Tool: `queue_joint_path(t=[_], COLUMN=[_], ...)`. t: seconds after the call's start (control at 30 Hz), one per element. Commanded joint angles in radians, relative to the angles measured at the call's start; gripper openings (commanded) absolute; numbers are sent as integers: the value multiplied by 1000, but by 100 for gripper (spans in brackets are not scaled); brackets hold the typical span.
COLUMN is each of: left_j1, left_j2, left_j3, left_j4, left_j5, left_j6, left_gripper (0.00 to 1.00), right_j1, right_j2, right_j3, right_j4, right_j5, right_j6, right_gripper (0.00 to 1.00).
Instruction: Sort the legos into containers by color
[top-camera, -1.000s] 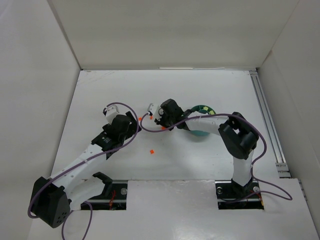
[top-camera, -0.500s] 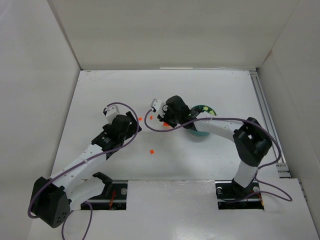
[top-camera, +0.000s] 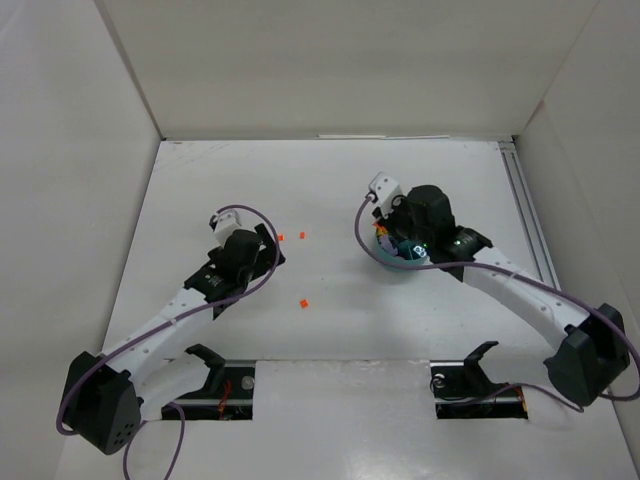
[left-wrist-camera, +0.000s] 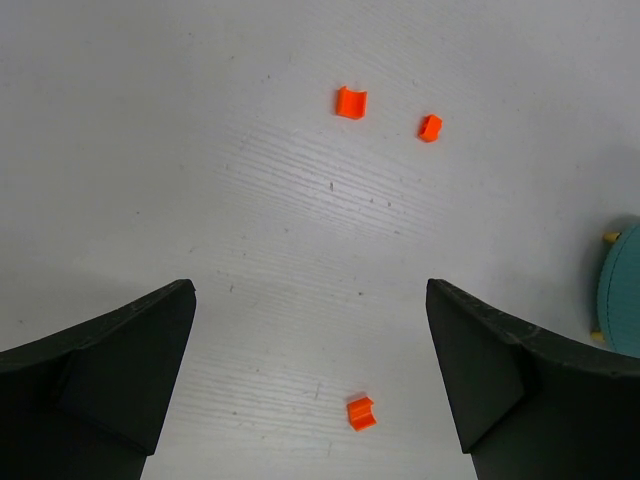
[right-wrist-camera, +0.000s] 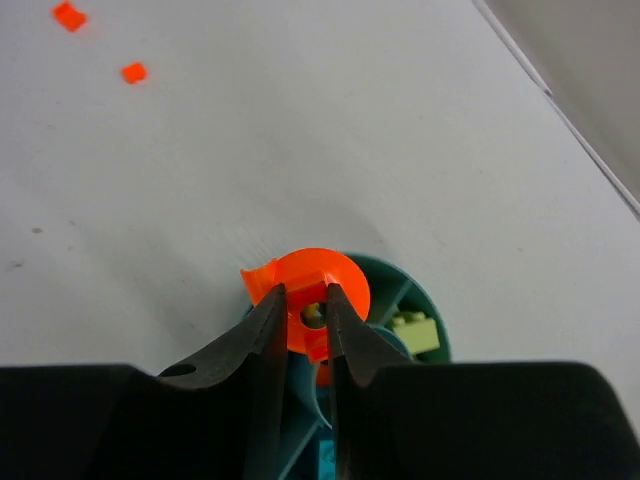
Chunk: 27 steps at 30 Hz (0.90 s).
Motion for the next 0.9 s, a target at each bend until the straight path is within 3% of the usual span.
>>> queue_joint_path(t=[0.0,0.27,0.57,0.7,0.73,0.87], left_j1=[5,5,5,5,5,5], left_j2=[14,73,86,95,95,104], left_j3=[-7,11,20,20,20,20], left_j4=[56,65,65,75,75,75], left_j5=[24,46,66,66,66,86], left_j6=[18,37,46,46,46,46], left_gripper=[99,99,99,99,99,99], right_j1=[-59,-185,-208,-208,-208,-208], right_j2=[-73,-84,-54,-75,-75,-116], right_j3=[-47,-92,-133,-144,-144,-153], right_j4=[-4,-4,16,16,16,16], right_j5=[14,-12,-34,-24,-24,-15], right_j6=[23,13,33,52,52,52], right_gripper=[0,0,2,16,24,36])
